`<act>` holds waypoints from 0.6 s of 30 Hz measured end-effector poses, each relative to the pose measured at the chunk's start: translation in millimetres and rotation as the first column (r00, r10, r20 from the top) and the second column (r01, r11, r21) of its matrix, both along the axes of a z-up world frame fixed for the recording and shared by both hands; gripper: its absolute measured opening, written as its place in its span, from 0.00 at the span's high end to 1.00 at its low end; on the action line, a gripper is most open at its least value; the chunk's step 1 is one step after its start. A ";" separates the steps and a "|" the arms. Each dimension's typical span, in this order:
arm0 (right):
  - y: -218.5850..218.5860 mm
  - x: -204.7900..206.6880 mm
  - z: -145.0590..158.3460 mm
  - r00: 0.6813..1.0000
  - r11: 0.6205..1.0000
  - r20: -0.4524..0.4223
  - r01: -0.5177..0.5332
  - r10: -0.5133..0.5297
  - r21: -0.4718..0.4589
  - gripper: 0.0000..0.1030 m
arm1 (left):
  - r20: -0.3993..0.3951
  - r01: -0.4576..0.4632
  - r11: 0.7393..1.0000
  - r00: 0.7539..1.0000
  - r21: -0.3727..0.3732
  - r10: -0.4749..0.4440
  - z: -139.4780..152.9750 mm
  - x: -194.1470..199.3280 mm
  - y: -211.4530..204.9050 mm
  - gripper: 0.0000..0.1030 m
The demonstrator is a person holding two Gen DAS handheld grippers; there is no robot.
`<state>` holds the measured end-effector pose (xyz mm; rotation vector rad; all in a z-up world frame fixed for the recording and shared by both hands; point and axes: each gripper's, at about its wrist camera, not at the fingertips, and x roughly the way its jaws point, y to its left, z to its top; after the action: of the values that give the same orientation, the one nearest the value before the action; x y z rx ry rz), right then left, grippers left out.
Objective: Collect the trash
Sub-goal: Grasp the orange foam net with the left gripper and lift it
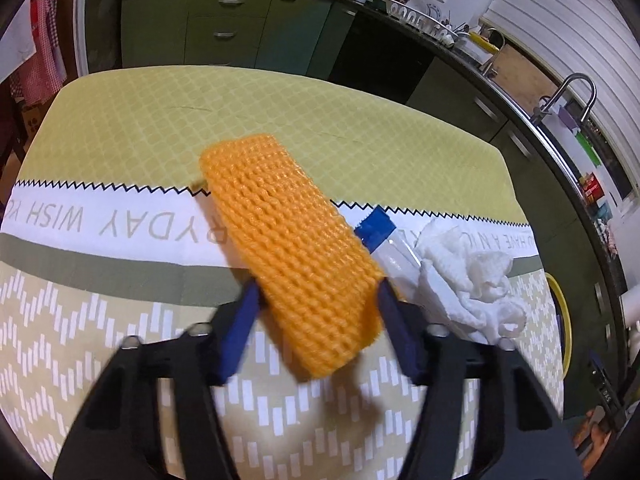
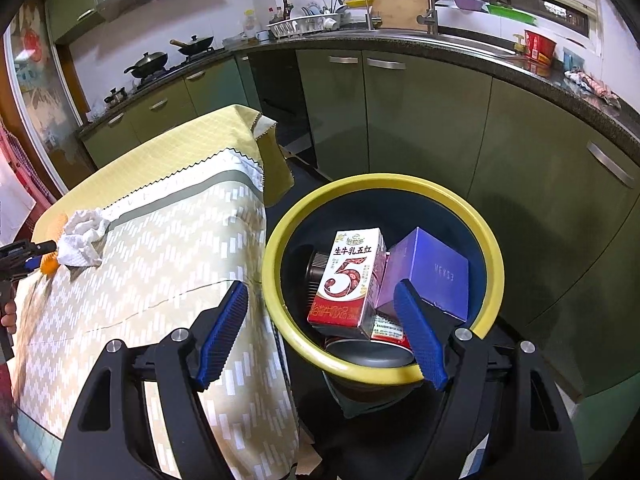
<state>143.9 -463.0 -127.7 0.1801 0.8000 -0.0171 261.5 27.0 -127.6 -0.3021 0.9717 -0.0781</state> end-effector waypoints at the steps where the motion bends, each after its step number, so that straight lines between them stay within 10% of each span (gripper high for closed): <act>1: -0.4 -0.1 -0.3 1.000 1.000 0.000 0.000 0.000 0.001 0.27 | 0.001 0.002 1.000 1.000 0.009 -0.002 -0.2 0.7 -0.6 0.62; 6: -2.1 -3.0 3.4 1.000 1.000 0.010 0.006 -0.006 0.004 0.27 | 0.028 0.004 0.999 1.000 0.040 -0.006 4.7 -1.8 -0.6 0.87; 18: -6.5 -14.4 13.9 0.999 1.000 0.043 0.018 -0.018 0.006 0.27 | 0.149 0.056 0.984 0.985 0.171 -0.082 57.9 -45.1 -14.0 0.89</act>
<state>129.5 -469.5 -113.9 0.1918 0.7560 -0.0278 216.4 13.0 -69.7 -0.1064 0.8279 -0.0827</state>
